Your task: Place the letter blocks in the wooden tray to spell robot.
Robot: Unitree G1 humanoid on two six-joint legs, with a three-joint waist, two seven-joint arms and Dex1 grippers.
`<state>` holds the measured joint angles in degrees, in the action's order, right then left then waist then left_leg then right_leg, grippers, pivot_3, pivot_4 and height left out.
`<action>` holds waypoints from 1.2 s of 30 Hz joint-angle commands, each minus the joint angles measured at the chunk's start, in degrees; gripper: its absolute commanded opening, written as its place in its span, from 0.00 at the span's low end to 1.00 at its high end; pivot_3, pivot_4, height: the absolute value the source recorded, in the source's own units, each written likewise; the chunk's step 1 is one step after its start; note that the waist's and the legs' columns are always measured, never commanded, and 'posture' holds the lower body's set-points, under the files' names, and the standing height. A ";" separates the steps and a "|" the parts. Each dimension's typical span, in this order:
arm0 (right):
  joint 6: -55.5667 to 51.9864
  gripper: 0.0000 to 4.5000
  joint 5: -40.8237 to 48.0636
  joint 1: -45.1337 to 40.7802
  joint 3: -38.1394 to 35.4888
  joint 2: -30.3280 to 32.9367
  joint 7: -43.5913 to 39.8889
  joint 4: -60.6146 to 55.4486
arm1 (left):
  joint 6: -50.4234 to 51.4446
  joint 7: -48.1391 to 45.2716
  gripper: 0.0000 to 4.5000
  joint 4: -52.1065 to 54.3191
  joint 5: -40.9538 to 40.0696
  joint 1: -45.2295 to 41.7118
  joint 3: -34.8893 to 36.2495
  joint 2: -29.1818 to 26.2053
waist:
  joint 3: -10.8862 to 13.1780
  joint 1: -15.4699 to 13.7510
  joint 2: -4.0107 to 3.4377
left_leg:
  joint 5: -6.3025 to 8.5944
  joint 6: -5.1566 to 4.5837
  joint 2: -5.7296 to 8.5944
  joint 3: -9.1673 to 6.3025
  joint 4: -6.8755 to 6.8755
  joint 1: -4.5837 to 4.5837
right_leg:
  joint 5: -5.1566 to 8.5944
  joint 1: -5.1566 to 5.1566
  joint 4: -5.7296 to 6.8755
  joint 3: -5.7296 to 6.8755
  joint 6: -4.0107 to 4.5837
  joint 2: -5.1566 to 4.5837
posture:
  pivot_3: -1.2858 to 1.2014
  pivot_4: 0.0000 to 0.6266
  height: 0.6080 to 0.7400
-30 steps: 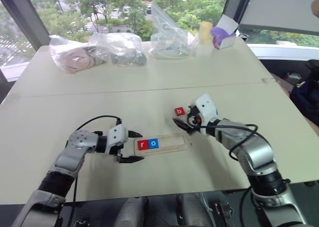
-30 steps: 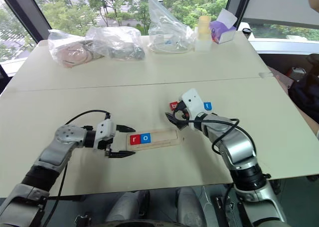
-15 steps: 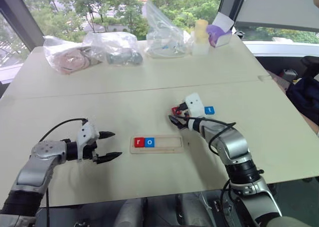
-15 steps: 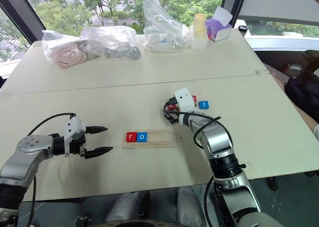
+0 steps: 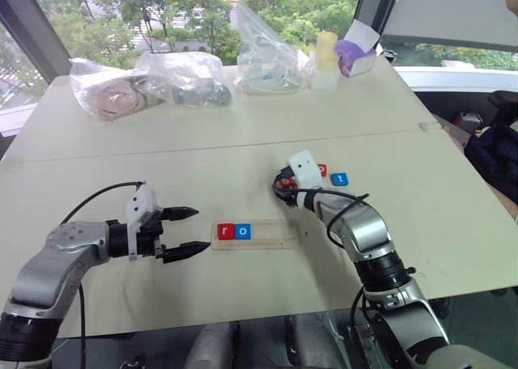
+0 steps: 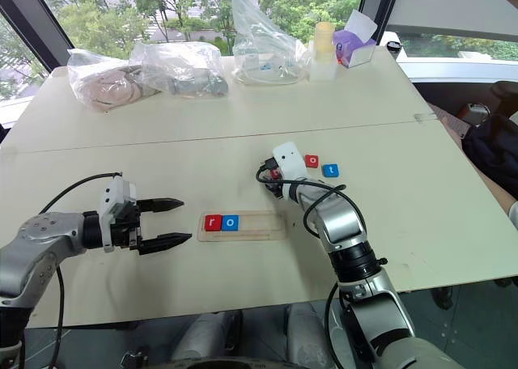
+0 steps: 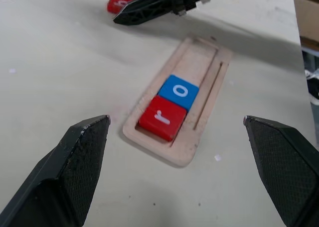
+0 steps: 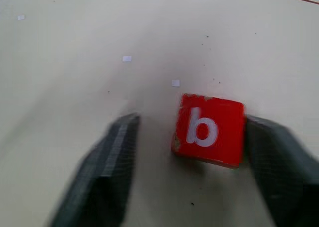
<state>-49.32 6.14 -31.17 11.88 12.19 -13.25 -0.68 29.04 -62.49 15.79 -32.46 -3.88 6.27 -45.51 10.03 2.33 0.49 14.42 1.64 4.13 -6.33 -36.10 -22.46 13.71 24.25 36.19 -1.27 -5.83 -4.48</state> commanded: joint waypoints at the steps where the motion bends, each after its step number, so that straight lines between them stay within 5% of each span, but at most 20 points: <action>1: -0.34 0.26 -1.52 -0.64 0.04 -0.38 0.71 -0.64 | 1.15 0.48 1.00 2.54 -2.08 -1.20 1.42 -0.20 | 0.00 -0.02 0.00 | 0.00 0.00 0.00 0.00 0.00 0.00 | 0.00 0.00 0.00 0.00 0.00 0.00 | 0.52 0.24 1.00; 12: -20.46 0.26 2.84 14.04 -6.56 11.37 -3.77 -32.19 | 2.65 -1.07 1.00 4.96 -5.14 -3.29 -0.26 0.20 | 0.02 -1.60 0.00 | 0.01 -0.01 0.03 0.02 0.01 -0.07 | 0.03 0.00 -0.08 0.03 -0.02 -0.06 | 0.52 0.24 1.00; 22: -37.27 0.26 7.60 24.16 -15.15 11.36 -4.87 -47.80 | 1.46 -1.63 1.00 2.90 -3.68 -5.01 -2.98 1.66 | 0.02 -1.58 0.00 | 0.01 -0.01 -0.03 0.02 -0.04 -0.06 | 0.05 -0.03 -0.07 0.03 0.00 -0.07 | 0.52 0.24 1.00; 26: -36.63 0.71 9.76 23.63 -16.09 12.02 -7.02 -47.93 | 1.50 -1.42 1.00 2.76 -3.39 -5.57 -3.38 2.08 | 0.02 -1.57 0.01 | 0.01 -0.01 -0.02 0.03 -0.05 -0.06 | 0.05 -0.04 -0.08 0.03 -0.01 -0.07 | 0.52 0.24 1.00; 29: -29.57 0.98 12.61 22.45 -15.53 20.30 -14.32 -46.70 | 1.87 -1.11 1.00 3.12 -3.43 -5.69 -3.22 2.26 | 0.06 -1.58 -0.04 | 0.01 -0.02 -0.01 0.05 -0.05 -0.06 | 0.06 -0.03 -0.09 0.04 -0.02 -0.07 | 0.52 0.24 1.00; 32: -17.65 0.98 13.75 22.15 -14.67 29.34 -23.09 -43.90 | 2.07 -0.86 1.00 3.15 -3.35 -5.99 -3.24 2.36 | 0.10 -1.55 0.01 | 0.01 -0.02 0.01 0.09 -0.09 -0.06 | 0.09 -0.12 -0.15 0.07 -0.07 -0.06 | 0.52 0.24 1.00; 36: 15.11 0.98 10.95 22.83 -12.47 41.67 -45.60 -27.73 | 2.10 0.18 1.00 3.44 -3.20 -6.63 -3.18 3.04 | 0.16 -1.54 0.12 | 0.03 -0.05 0.00 0.12 -0.09 0.02 | 0.15 -0.29 -0.21 0.14 -0.20 -0.05 | 0.52 0.24 1.00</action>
<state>-45.23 18.14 -8.03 -1.36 51.87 -50.78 -33.38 31.68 -62.86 18.09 -35.54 -9.75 2.77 -42.61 10.18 0.78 0.60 14.46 1.58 4.12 -6.22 -36.19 -22.39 13.87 23.87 35.95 -1.10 -6.03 -4.52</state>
